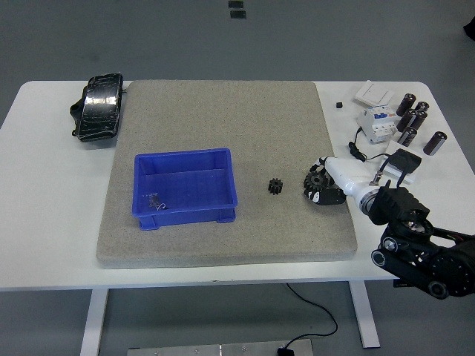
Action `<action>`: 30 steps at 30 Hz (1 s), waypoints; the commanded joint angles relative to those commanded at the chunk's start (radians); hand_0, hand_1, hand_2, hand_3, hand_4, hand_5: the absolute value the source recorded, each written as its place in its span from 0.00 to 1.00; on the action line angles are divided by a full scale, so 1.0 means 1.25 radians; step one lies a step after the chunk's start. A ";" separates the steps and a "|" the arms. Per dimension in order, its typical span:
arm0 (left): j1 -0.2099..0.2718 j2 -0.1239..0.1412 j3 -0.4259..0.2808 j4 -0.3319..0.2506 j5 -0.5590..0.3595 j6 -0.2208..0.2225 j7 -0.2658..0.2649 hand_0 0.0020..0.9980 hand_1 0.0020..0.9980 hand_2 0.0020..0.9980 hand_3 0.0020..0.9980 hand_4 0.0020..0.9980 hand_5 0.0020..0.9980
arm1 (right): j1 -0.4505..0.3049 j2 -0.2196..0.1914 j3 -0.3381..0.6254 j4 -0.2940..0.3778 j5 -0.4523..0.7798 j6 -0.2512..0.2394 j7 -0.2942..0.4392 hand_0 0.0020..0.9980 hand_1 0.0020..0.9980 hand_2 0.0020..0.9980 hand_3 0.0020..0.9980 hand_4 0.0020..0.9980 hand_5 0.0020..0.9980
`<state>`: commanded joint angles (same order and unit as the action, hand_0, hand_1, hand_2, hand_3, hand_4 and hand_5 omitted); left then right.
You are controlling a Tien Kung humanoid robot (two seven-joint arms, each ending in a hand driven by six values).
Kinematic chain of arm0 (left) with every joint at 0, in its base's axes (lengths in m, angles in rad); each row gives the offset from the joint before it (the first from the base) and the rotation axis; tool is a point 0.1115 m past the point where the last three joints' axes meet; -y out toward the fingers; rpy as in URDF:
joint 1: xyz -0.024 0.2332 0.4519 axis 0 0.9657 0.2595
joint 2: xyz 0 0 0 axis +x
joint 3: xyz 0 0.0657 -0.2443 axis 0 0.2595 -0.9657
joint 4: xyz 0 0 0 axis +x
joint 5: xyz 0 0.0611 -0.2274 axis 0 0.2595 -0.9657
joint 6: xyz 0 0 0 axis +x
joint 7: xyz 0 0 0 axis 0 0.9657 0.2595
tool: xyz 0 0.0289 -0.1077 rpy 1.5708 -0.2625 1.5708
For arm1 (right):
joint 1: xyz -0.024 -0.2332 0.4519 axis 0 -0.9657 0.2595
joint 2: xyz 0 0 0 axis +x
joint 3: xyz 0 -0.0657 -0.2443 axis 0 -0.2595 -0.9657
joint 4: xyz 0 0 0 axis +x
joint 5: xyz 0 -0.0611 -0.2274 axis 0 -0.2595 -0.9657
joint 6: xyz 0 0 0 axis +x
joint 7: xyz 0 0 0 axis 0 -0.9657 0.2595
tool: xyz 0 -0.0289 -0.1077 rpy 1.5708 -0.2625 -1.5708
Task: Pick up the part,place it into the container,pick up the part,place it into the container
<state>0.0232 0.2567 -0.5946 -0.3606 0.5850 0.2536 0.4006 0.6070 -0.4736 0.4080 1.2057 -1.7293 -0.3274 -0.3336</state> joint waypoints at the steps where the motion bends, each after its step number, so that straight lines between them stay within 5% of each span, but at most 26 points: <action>1: 0.000 0.000 0.000 0.000 -0.001 0.000 0.000 0.69 0.67 0.60 0.57 0.60 0.38 | 0.000 0.000 -0.001 0.000 -0.001 -0.007 0.002 0.32 0.46 0.49 0.65 0.51 0.06; 17: 0.002 0.000 0.001 0.000 -0.005 0.002 -0.004 0.69 0.67 0.60 0.58 0.60 0.38 | -0.002 0.007 -0.041 0.000 -0.028 -0.089 0.015 0.30 0.44 0.43 0.60 0.49 0.00; 30: 0.004 -0.001 0.003 0.000 -0.007 0.003 -0.004 0.69 0.67 0.60 0.58 0.60 0.38 | -0.002 0.009 0.042 0.215 -0.110 -0.103 -0.024 0.31 0.45 0.42 0.60 0.50 0.00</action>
<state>0.0276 0.2558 -0.5909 -0.3606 0.5769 0.2579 0.3960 0.6039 -0.4621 0.4602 1.4742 -1.8664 -0.4562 -0.3633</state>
